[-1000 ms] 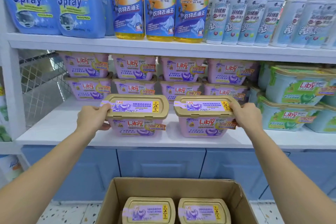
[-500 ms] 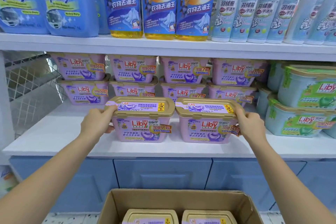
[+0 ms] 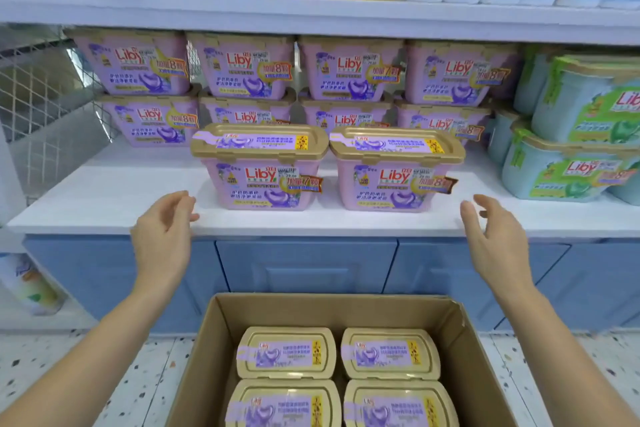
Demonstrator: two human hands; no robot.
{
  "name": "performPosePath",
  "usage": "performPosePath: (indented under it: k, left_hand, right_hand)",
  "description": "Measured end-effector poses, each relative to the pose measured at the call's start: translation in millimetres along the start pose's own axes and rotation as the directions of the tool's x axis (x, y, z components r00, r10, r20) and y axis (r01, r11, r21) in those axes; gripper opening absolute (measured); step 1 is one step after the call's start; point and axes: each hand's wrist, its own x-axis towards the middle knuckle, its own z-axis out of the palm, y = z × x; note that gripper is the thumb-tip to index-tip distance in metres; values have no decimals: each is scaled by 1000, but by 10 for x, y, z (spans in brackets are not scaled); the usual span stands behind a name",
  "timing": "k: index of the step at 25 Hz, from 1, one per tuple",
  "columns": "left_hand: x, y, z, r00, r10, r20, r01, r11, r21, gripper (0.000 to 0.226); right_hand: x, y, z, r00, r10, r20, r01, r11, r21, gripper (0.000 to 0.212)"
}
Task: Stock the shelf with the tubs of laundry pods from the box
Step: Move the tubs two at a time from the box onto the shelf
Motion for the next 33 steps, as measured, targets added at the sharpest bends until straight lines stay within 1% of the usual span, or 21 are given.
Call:
performPosePath:
  k: [3,5,7,9,11,12,14,16,18,20,21,23,25,26,27,29,31,33]
  left_hand:
    - [-393,-424,-116,994,18,107,-28,995,92,42]
    - [-664,-702,-149,982,-12,190,-24,982,185,38]
    - [-931,-975,-163,957,-75,280,3,969,247,35]
    - [-1201,-1229,-167,916,-164,367,53,954,295,34]
    - [-1442,-1443,-165,880,-222,421,51,923,380,26]
    - [-1533,-1531,-163,864,-250,438,44,903,428,26]
    - [-1631,-1719,-174,821,-345,454,63,846,530,39]
    - [-1655,-1895,-175,773,-449,448,83,772,631,54]
    - [-1678,-1998,-147,733,-508,453,80,725,684,61]
    - [-1726,-2067,-101,682,-567,462,73,681,728,60]
    - [-1733,-2129,-87,660,-604,447,97,659,746,59]
    - [-1748,-2230,-75,611,-682,402,177,613,770,54]
    - [-1777,-2312,-60,563,-729,389,259,603,755,49]
    - [-1793,-2320,-48,550,-739,388,298,608,736,47]
    - [-1807,-2324,-36,550,-742,384,338,618,710,47]
    - [-1831,-2340,-26,555,-741,378,411,640,650,44]
    - [-1836,-2349,-31,559,-746,361,466,643,607,38]
    - [-1823,-2335,-38,563,-761,322,501,625,599,36]
  right_hand:
    - [-502,268,63,995,-22,97,29,997,-72,59]
    - [-823,446,148,987,9,162,7,995,-100,51]
    - [-1128,608,240,971,54,232,-29,993,-112,40]
    - [-1404,772,318,939,118,324,-73,986,-147,38]
    - [-1644,976,388,880,213,424,-136,969,-206,43]
    - [-1737,1078,418,844,270,463,-178,956,-234,45]
    - [-1899,1262,497,773,365,518,-242,925,-292,50]
    - [-2021,1391,581,722,418,552,-270,904,-332,52]
    - [-2072,1456,659,675,473,567,-324,880,-348,57]
    - [-2066,1504,730,630,519,578,-373,855,-361,62]
    - [-2061,1527,759,603,540,587,-393,841,-371,62]
    - [-2077,1581,812,542,589,599,-457,805,-378,60]
    - [-2106,1635,850,486,644,591,-548,751,-367,55]
    - [-2118,1669,866,470,662,584,-580,730,-360,53]
    - [-2123,1697,880,468,670,575,-597,720,-353,51]
    - [-2115,1726,894,488,667,563,-617,720,-318,43]
    - [-2110,1713,888,526,646,553,-611,740,-282,34]
    - [-2117,1696,876,563,617,549,-579,769,-271,31]
